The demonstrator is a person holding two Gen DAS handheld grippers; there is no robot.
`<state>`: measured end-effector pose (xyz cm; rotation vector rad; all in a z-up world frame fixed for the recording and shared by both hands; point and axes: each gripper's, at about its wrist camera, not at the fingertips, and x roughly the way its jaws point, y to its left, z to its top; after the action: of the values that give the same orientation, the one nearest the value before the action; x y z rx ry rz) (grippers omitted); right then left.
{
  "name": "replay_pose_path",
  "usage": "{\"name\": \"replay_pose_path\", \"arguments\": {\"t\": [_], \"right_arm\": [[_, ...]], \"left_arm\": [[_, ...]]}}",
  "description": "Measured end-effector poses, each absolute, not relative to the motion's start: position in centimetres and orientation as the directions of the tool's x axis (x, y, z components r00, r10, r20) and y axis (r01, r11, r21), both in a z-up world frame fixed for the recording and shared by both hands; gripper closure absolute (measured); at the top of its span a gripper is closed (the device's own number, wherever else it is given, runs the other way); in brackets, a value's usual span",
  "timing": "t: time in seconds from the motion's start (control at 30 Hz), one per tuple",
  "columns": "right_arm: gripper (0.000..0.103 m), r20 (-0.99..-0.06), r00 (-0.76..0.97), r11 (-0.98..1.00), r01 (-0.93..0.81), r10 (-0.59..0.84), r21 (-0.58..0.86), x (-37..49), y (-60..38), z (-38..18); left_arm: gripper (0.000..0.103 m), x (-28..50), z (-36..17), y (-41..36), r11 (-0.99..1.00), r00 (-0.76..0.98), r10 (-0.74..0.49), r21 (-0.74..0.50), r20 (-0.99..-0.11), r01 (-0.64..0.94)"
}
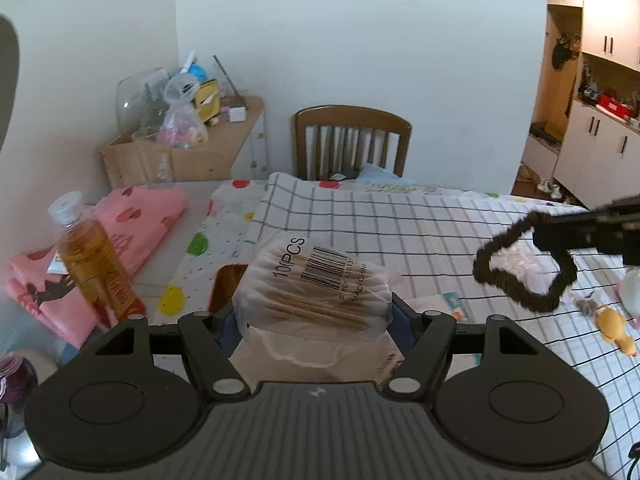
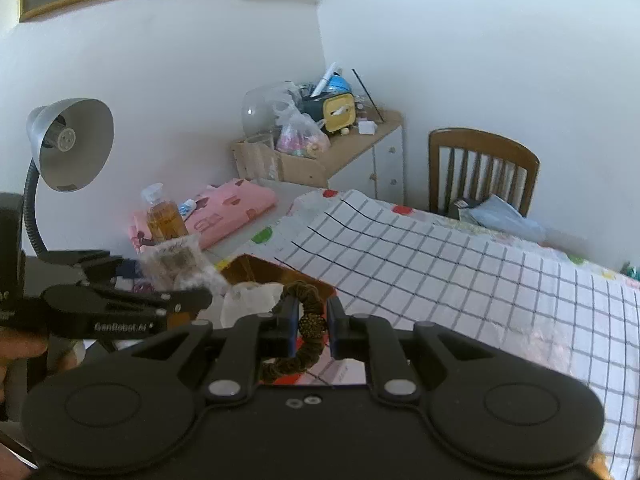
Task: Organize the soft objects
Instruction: 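Carry the swab pack and bead bracelet with both grippers over the red tin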
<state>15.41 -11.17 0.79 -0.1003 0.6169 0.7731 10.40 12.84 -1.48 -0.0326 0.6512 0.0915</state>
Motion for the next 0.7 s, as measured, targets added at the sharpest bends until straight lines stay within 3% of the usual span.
{"name": "replay_pose_path", "arguments": {"t": [0.7], "right_arm": [[0.089,-0.641,0.488,0.671,-0.739,0.593,0.058,20.9,-0.4,-4.4]], "left_arm": [[0.032,13.4,-7.3,16.8,0.985,0.692,0.151,0.047,-0.705,-0.167]]}}
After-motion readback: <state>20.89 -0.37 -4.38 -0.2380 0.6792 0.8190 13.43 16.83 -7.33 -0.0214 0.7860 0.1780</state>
